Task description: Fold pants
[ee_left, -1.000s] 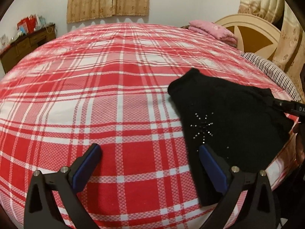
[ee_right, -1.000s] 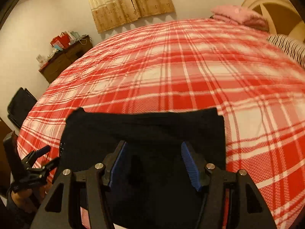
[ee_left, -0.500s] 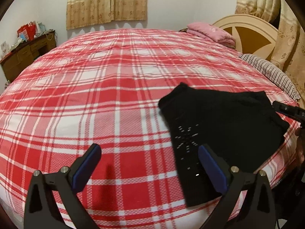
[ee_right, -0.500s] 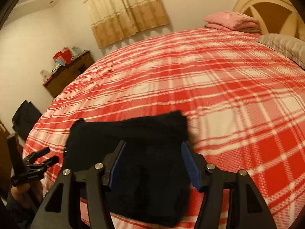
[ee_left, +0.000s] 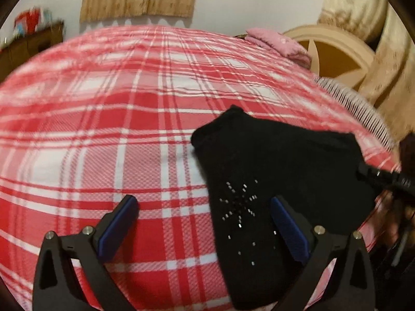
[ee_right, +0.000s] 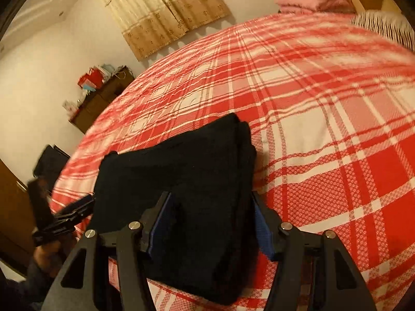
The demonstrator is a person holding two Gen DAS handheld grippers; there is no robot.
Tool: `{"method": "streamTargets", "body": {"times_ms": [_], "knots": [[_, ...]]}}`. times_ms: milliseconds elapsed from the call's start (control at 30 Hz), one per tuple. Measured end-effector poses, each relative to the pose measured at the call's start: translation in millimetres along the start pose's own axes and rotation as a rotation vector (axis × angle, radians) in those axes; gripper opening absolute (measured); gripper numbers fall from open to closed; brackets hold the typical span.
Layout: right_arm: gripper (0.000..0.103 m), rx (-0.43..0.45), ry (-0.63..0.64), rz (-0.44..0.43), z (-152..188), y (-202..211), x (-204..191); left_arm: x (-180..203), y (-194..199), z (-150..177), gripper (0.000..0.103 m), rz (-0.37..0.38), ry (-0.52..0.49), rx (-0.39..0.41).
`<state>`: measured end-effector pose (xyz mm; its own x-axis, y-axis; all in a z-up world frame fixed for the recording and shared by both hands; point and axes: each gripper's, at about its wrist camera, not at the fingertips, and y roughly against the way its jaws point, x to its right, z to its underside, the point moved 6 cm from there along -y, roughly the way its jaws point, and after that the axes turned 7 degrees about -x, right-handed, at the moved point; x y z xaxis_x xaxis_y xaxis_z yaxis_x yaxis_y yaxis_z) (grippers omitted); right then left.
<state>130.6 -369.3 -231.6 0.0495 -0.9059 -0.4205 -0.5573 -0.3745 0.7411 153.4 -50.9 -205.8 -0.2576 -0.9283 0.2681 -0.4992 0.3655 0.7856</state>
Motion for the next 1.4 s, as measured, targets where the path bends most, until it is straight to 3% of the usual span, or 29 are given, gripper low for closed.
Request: {"method": "streamTargets", "body": {"times_ms": [67, 300, 500, 667, 767, 1067, 1267, 1400], "knots": [[0.049, 0.000, -0.021, 0.011, -1.6, -0.7, 4.1, 0.8, -0.1, -2.3, 0.103, -0.002, -0.011, 0.011], [0.048, 0.007, -0.037, 0.016, -5.0, -5.6, 8.1, 2.9, -7.1, -12.5, 0.103, 0.010, -0.004, 0.018], [0.043, 0.004, -0.029, -0.024, -4.8, -7.9, 5.4, 3.1, -7.8, -17.9, 0.100, 0.081, 0.015, 0.007], [0.043, 0.008, -0.032, -0.006, -5.7, -11.9, 7.3, 13.7, -7.1, -18.0, 0.074, 0.159, 0.012, -0.011], [0.042, 0.009, -0.027, -0.018, -4.5, -10.4, 6.3, 15.3, -10.1, -18.7, 0.070, 0.162, 0.000, -0.011], [0.029, 0.045, -0.023, -0.046, -1.4, -1.0, -3.2, 16.2, -7.9, -20.1, 0.018, 0.258, 0.034, -0.031], [0.026, 0.070, 0.077, -0.042, -13.7, 13.8, -40.5, 7.5, 13.4, -27.8, 0.014, 0.315, 0.069, 0.009], [0.026, 0.050, 0.171, -0.052, -38.2, 7.6, -75.7, -8.4, 40.2, -40.7, 0.014, 0.293, 0.058, 0.072]]}}
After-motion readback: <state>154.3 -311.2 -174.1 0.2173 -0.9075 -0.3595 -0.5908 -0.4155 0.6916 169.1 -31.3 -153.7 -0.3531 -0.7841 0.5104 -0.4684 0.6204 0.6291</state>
